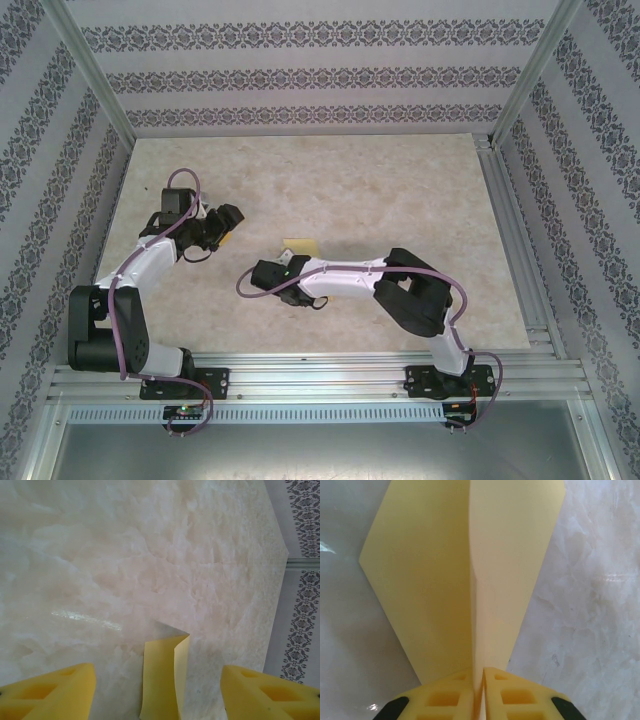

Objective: Fold a paper plane with a square sheet of paper (pick it up from the middle)
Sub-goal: Fourth fold the wing at the center of the table.

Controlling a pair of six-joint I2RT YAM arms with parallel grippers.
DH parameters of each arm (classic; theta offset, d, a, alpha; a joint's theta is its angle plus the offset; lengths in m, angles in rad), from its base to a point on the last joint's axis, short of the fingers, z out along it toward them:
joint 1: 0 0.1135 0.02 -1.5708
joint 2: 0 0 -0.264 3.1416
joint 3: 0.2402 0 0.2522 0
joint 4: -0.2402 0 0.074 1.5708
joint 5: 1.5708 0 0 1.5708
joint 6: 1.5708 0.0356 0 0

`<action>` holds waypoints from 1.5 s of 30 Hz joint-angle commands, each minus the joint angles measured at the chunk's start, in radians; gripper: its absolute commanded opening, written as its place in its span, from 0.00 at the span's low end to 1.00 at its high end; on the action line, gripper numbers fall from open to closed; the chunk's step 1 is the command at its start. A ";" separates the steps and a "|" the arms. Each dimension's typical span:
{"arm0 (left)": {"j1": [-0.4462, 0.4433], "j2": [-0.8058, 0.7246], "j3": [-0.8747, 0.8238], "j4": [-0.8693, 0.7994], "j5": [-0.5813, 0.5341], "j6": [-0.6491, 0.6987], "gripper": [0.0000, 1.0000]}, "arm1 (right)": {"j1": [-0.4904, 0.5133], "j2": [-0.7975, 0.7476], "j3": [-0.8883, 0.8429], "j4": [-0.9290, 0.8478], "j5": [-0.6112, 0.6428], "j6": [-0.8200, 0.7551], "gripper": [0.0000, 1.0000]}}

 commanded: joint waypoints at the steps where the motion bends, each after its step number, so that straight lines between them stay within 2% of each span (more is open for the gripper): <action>1: -0.008 0.017 0.032 -0.005 0.022 0.006 0.68 | -0.018 -0.053 -0.023 0.039 -0.035 0.003 0.09; 6: -0.031 0.037 0.038 -0.002 0.034 0.006 0.68 | -0.035 -0.086 -0.054 0.091 -0.129 0.015 0.02; 9: -0.053 0.050 0.041 0.005 0.037 0.003 0.68 | -0.062 -0.117 -0.098 0.170 -0.267 0.030 0.01; 14: -0.097 0.079 0.053 0.011 0.044 0.001 0.68 | -0.118 -0.185 -0.191 0.332 -0.475 0.070 0.04; 16: -0.115 0.086 0.054 0.018 0.045 -0.004 0.68 | -0.162 -0.196 -0.217 0.383 -0.599 0.089 0.05; 22: -0.164 0.099 0.061 0.022 0.045 -0.014 0.68 | -0.267 -0.259 -0.345 0.587 -0.827 0.155 0.06; 25: -0.201 0.101 0.054 0.037 0.039 -0.028 0.66 | -0.320 -0.268 -0.402 0.699 -0.967 0.196 0.08; 27: -0.235 0.114 0.056 0.051 0.043 -0.035 0.60 | -0.350 -0.258 -0.426 0.756 -1.035 0.219 0.08; 32: -0.322 0.173 0.064 0.117 0.038 -0.084 0.50 | -0.397 -0.242 -0.460 0.833 -1.115 0.240 0.09; 34: -0.337 0.199 0.062 0.160 0.037 -0.121 0.49 | -0.406 -0.235 -0.464 0.834 -1.118 0.235 0.09; 41: -0.376 0.288 0.080 0.265 0.040 -0.200 0.36 | -0.435 -0.211 -0.493 0.886 -1.150 0.257 0.10; 45: -0.392 0.323 0.079 0.311 0.046 -0.227 0.33 | -0.437 -0.199 -0.487 0.881 -1.149 0.257 0.10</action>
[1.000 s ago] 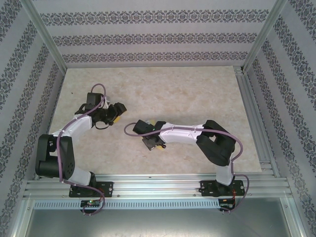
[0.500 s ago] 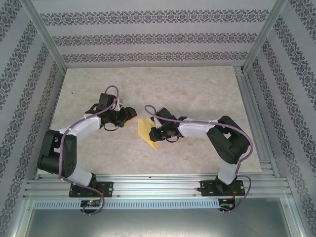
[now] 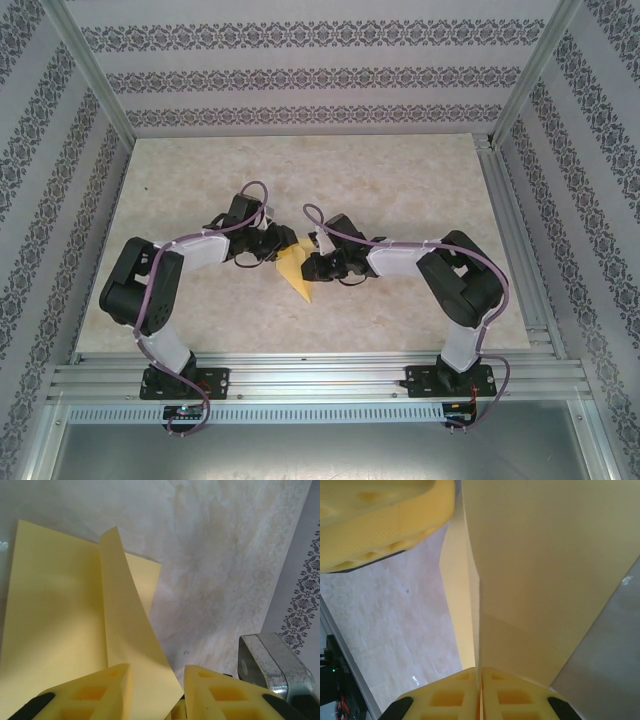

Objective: Fold a paper plane with a square sheet of paper (pick it up from the middle)
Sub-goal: Fourth fold the wing at the center of the table.

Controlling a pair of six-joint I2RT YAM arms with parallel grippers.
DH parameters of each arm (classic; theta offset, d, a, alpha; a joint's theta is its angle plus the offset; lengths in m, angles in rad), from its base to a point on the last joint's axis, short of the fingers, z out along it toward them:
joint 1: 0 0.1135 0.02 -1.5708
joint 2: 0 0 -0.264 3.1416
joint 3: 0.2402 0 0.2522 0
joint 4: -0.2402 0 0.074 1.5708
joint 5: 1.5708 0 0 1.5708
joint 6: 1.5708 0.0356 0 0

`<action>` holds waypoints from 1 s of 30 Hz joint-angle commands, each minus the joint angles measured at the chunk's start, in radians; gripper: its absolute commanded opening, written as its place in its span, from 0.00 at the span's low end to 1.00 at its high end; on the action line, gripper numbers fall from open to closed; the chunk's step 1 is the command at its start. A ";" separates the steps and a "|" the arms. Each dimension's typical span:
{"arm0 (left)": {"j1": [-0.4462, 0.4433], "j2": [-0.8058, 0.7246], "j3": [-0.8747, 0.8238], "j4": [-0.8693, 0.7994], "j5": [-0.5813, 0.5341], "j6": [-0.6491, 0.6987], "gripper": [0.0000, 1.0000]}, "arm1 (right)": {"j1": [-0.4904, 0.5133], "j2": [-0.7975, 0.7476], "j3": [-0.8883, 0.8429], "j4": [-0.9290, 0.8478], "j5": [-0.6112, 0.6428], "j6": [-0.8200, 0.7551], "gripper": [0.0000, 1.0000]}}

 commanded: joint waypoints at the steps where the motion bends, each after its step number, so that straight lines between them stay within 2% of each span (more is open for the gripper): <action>1: -0.021 0.026 0.026 0.089 0.004 -0.040 0.33 | -0.009 0.023 -0.005 0.041 -0.027 0.011 0.11; 6: -0.031 0.074 0.013 0.136 0.010 -0.062 0.31 | -0.012 0.034 0.004 0.031 -0.029 0.010 0.12; 12: -0.033 0.087 0.010 0.113 -0.021 -0.043 0.30 | -0.013 -0.004 -0.003 -0.006 0.007 0.010 0.25; 17: -0.033 0.089 0.014 0.097 -0.033 -0.025 0.30 | -0.008 -0.038 -0.004 -0.070 0.036 -0.013 0.28; 22: -0.032 0.101 0.024 0.096 -0.028 -0.021 0.29 | 0.008 -0.043 -0.004 -0.091 0.039 -0.026 0.27; 27: -0.033 0.096 0.034 0.071 -0.035 -0.006 0.29 | 0.022 -0.046 -0.003 -0.100 0.053 -0.032 0.12; 30: -0.033 0.089 0.036 0.064 -0.039 -0.003 0.29 | 0.016 -0.042 0.001 -0.101 0.060 -0.035 0.08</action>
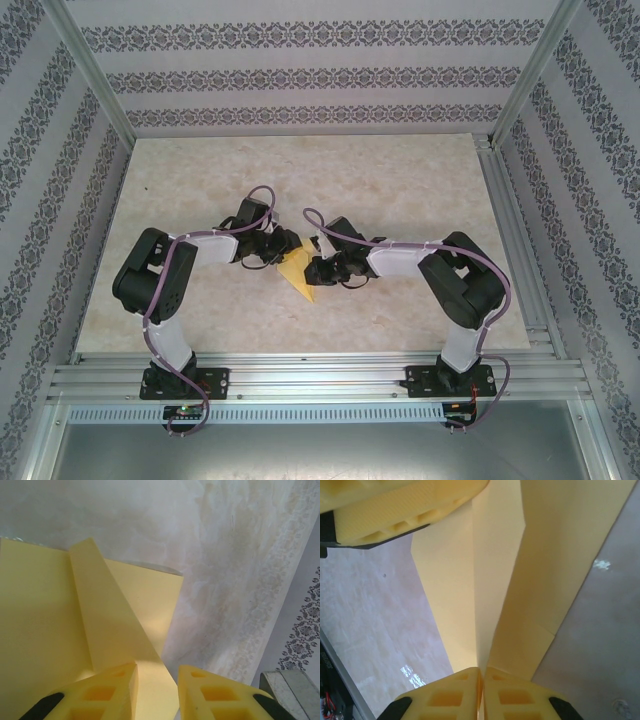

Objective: Fold a paper plane with a square sheet of paper (pick it up from the middle)
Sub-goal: Fourth fold the wing at the center of the table.

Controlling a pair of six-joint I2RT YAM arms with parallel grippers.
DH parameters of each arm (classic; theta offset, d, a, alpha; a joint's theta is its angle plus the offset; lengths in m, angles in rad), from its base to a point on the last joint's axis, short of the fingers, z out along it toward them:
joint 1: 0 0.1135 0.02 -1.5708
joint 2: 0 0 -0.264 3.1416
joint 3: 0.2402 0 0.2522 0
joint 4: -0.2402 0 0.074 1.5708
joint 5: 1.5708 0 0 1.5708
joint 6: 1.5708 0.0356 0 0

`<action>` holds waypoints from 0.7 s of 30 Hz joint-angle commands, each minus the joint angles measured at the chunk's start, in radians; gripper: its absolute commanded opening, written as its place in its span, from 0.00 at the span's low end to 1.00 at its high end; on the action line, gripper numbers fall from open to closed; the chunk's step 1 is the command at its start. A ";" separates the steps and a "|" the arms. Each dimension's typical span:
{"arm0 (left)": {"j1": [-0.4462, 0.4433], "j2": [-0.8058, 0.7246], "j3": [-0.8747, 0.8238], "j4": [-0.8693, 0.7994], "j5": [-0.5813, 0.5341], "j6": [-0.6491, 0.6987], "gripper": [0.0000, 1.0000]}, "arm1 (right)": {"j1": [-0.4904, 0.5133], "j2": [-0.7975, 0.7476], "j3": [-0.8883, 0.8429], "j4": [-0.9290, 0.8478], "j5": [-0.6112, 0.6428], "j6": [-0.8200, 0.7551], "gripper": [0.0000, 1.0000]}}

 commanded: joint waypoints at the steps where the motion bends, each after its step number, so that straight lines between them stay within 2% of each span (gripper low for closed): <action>1: -0.011 -0.002 0.027 -0.008 -0.016 0.030 0.29 | 0.005 -0.022 0.004 -0.008 0.018 -0.017 0.08; 8: -0.011 -0.039 0.037 -0.035 -0.027 0.051 0.33 | -0.018 0.020 -0.021 0.086 -0.072 0.020 0.04; 16: -0.016 -0.121 0.016 -0.047 -0.035 0.057 0.43 | -0.049 0.054 -0.072 0.216 -0.143 0.085 0.04; 21: -0.032 -0.150 -0.022 -0.021 -0.025 0.042 0.42 | -0.066 0.074 -0.090 0.284 -0.178 0.117 0.04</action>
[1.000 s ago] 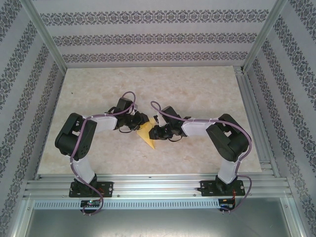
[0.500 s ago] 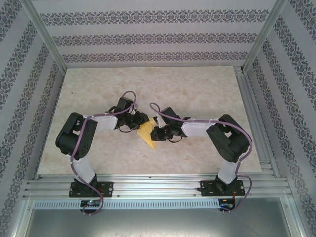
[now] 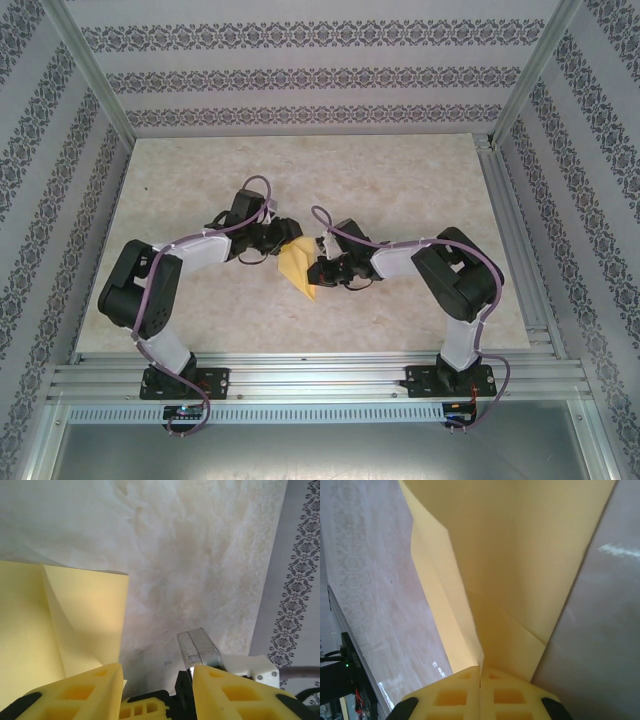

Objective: Fold a paper plane with a square sheet of paper (pick it up from the middle)
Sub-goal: Fourth fold the wing at the center of the table.

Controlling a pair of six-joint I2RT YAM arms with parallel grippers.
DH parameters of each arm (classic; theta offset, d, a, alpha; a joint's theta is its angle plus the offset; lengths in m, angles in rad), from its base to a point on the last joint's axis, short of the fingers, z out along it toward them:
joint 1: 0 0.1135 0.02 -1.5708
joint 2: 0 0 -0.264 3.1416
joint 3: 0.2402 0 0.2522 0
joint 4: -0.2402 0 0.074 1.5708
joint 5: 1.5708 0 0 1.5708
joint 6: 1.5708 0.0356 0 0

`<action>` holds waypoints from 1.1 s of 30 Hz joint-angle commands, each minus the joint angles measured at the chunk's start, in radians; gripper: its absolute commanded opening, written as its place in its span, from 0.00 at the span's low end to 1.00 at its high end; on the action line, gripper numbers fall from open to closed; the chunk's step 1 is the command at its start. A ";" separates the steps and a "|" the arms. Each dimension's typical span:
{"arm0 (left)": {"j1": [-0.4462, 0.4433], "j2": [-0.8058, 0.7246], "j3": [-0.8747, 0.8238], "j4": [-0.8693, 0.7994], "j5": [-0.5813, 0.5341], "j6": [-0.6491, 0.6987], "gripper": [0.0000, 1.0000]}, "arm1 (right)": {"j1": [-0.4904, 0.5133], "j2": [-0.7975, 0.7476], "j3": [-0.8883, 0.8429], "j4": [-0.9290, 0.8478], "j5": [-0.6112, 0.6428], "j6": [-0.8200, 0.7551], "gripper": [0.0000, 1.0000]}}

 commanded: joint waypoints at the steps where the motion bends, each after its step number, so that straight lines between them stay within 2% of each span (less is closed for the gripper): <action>1: -0.034 -0.026 -0.038 0.026 0.002 0.001 0.41 | -0.017 0.023 -0.018 0.096 -0.049 0.035 0.04; 7: -0.061 -0.003 -0.054 0.075 0.011 -0.029 0.34 | -0.032 0.013 -0.050 0.153 -0.076 0.071 0.06; 23: -0.075 0.067 -0.064 0.124 -0.017 -0.058 0.31 | -0.046 0.008 -0.074 0.198 -0.088 0.094 0.10; 31: -0.075 0.148 -0.050 0.162 -0.026 -0.074 0.28 | -0.044 -0.019 -0.079 0.156 -0.053 0.064 0.19; 33: -0.075 0.153 -0.049 0.167 -0.027 -0.077 0.27 | -0.039 -0.041 -0.074 0.109 -0.028 0.032 0.24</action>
